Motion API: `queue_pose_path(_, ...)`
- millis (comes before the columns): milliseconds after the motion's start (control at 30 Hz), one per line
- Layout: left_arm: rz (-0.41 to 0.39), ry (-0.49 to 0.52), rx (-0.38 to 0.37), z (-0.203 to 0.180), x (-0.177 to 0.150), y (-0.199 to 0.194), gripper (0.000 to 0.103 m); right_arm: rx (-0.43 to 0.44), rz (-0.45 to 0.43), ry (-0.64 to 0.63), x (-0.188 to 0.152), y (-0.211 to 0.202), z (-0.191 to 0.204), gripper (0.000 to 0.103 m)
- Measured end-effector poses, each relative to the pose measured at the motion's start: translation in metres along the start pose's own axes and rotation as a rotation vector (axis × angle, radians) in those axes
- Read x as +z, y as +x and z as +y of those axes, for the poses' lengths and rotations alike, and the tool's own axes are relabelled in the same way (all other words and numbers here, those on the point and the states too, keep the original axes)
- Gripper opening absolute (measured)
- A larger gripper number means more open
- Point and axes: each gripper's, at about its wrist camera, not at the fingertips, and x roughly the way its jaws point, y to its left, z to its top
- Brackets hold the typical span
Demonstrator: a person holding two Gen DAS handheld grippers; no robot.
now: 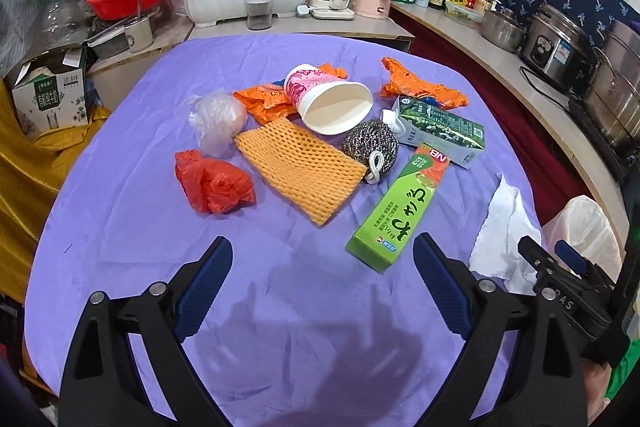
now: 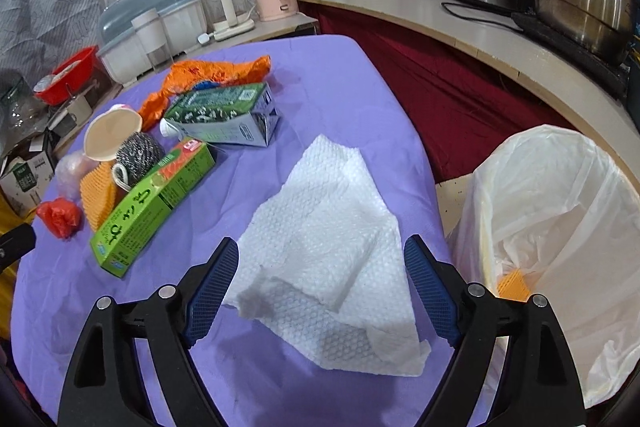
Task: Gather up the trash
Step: 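Return both tools to the table over the remaining paper towel, then grasp the green wasabi box with the left tool while the right tool grasps the paper towel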
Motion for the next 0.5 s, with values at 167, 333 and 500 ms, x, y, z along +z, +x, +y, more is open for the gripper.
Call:
queue_pose_path(167,0.018,0.014,-0.011,-0.002,-0.001,0.009,0.088,-0.017,0.023,-0.001,-0.002,0.013,-0.001,0.081)
queue_pose_path(333,0.035,0.022,-0.022,-0.005,-0.003,0.016,0.088,-0.031,0.043,-0.001,-0.004,0.022,-0.002,0.081)
queue_pose_path(500,0.05,0.039,-0.031,-0.012,-0.005,0.025,0.09,-0.03,0.06,0.002,-0.007,0.029,-0.001,0.081)
